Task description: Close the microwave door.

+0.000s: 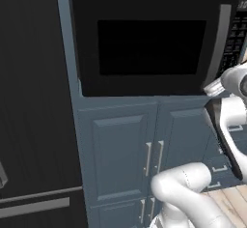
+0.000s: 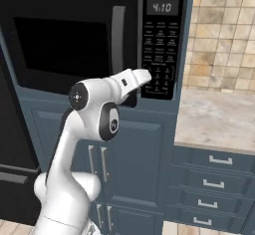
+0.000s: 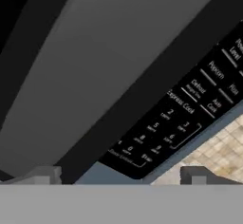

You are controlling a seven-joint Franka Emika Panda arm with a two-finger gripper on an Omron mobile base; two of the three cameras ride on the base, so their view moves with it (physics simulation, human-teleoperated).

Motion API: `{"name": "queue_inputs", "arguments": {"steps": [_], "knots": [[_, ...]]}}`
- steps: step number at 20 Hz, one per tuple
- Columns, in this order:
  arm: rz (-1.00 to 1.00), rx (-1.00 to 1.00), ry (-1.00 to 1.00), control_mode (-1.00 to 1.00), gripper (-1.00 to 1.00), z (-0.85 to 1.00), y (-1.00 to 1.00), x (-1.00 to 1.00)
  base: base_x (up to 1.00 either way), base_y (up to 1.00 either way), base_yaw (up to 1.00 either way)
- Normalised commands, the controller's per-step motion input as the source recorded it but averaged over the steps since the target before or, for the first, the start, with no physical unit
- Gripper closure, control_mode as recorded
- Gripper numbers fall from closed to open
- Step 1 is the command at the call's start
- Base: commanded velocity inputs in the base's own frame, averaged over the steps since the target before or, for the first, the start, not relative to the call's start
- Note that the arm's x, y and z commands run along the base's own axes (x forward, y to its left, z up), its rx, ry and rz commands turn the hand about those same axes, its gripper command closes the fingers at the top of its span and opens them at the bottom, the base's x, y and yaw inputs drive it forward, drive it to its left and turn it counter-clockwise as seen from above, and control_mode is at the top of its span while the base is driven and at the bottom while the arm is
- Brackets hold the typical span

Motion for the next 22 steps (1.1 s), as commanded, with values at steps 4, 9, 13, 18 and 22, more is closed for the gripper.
{"name": "queue_inputs", "arguments": {"steps": [4, 9, 13, 18, 22], "knots": [[0.04, 0.01, 0.14, -1.0, -1.0, 0.57, -0.16, 1.0, 0.0, 0.0, 0.0], [0.0, 0.01, 0.2, -1.0, -1.0, 0.59, 0.03, 0.95, 0.0, 0.0, 0.0], [-0.09, 0.05, -0.02, -1.0, -1.0, 0.04, 0.33, -0.33, 0.0, 0.0, 0.0], [-0.15, 0.02, -0.42, -1.0, -1.0, -0.89, 0.34, -1.0, 0.0, 0.0, 0.0], [-0.03, 0.0, -0.08, -1.0, -1.0, -0.18, 0.04, -0.32, 0.0, 0.0, 0.0]]}}
